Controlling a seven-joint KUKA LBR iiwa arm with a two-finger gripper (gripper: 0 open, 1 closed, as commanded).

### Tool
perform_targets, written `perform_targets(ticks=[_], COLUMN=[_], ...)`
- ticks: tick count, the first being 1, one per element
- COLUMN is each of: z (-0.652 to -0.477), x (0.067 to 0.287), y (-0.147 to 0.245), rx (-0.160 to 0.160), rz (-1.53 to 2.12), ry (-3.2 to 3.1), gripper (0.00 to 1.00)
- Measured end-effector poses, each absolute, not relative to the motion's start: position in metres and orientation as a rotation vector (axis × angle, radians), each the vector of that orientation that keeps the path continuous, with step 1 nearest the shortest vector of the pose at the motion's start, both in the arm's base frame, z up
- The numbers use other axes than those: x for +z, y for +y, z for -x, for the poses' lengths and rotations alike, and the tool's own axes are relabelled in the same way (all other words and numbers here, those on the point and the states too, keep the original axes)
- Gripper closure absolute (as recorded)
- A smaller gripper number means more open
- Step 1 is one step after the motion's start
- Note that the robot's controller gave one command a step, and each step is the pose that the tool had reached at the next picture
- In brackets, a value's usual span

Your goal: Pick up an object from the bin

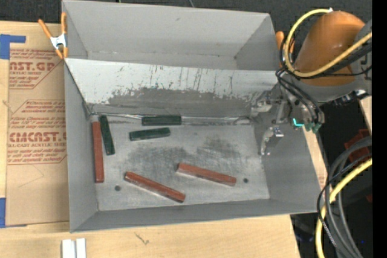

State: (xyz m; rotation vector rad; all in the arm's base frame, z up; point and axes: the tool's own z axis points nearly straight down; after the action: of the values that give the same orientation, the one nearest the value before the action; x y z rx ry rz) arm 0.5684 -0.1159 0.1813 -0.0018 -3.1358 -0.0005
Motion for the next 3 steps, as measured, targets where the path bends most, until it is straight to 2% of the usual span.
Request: perform_targets(ticks=[1,2,3], z=[-0.570,-0.556,-0.513], x=[0.186,0.134,0.074], y=[-0.116,-0.099,-0.074], rx=[0.001,0.003,0.001], rz=[0.000,-0.085,-0.061], ry=[-3.143,-3.148,-3.146], gripper=[0.00,0.00,1.00])
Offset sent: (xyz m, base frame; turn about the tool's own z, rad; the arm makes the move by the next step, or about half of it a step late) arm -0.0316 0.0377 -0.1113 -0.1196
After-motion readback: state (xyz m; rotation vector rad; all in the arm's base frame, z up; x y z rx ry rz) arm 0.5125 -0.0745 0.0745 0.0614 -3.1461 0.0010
